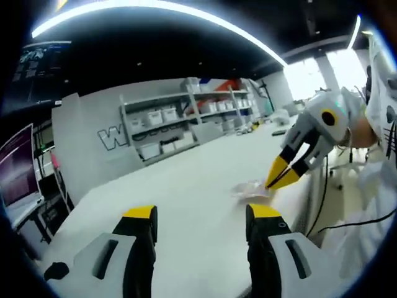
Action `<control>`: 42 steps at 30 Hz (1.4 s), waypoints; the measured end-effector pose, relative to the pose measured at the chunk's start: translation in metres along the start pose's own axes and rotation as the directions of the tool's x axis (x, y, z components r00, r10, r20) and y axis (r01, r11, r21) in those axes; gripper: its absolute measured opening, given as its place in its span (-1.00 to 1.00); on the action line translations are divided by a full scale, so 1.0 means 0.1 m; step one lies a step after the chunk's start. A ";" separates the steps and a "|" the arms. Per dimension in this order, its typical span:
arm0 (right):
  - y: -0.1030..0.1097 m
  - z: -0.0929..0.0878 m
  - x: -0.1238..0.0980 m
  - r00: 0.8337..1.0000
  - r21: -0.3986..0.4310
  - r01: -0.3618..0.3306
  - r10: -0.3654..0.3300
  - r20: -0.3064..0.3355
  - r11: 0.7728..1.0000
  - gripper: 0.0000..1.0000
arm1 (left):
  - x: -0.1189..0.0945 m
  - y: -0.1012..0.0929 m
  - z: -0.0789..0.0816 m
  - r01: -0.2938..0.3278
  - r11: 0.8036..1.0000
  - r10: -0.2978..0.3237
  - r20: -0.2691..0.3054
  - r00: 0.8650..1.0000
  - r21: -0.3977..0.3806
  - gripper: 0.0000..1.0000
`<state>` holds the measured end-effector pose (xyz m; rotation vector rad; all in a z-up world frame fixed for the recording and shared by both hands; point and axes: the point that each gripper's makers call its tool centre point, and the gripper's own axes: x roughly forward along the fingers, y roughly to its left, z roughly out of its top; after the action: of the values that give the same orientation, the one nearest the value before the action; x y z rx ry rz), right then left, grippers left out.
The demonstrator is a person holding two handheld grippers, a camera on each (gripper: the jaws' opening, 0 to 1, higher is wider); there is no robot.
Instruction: Open the resealable bag by pulling the two sides of the seal apart until the entire bag opening is separated and visibly accessible.
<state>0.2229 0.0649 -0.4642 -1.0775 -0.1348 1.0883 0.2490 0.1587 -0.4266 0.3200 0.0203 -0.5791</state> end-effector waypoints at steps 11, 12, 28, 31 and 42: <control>-0.08 -0.04 -0.07 0.999 0.085 0.035 -0.038 0.032 0.996 -1.00 | 0.03 -0.04 0.06 0.010 0.999 -0.011 0.024 1.000 0.032 -0.07; -0.08 -0.04 -0.08 0.999 0.095 0.036 -0.039 0.036 0.995 -1.00 | 0.04 -0.04 0.06 0.011 0.999 -0.012 0.022 1.000 0.034 -0.08; -0.17 -0.09 -0.16 0.994 0.197 0.060 -0.077 0.077 0.978 -1.00 | 0.07 -0.36 0.30 0.049 0.936 -0.094 0.112 0.989 0.350 -0.63; -0.18 -0.09 -0.16 0.994 0.196 0.062 -0.078 0.078 0.979 -1.00 | 0.08 -0.37 0.29 0.052 0.930 -0.095 0.103 0.990 0.364 -0.63; -0.18 -0.08 -0.18 0.993 0.212 0.062 -0.083 0.088 0.975 -1.00 | 0.08 -0.39 0.33 0.061 0.914 -0.115 0.110 0.987 0.402 -0.71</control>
<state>0.2295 0.0454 -0.4477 -0.8262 -0.1321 1.0634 0.2327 0.1136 -0.4076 0.6797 -0.2148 -0.6932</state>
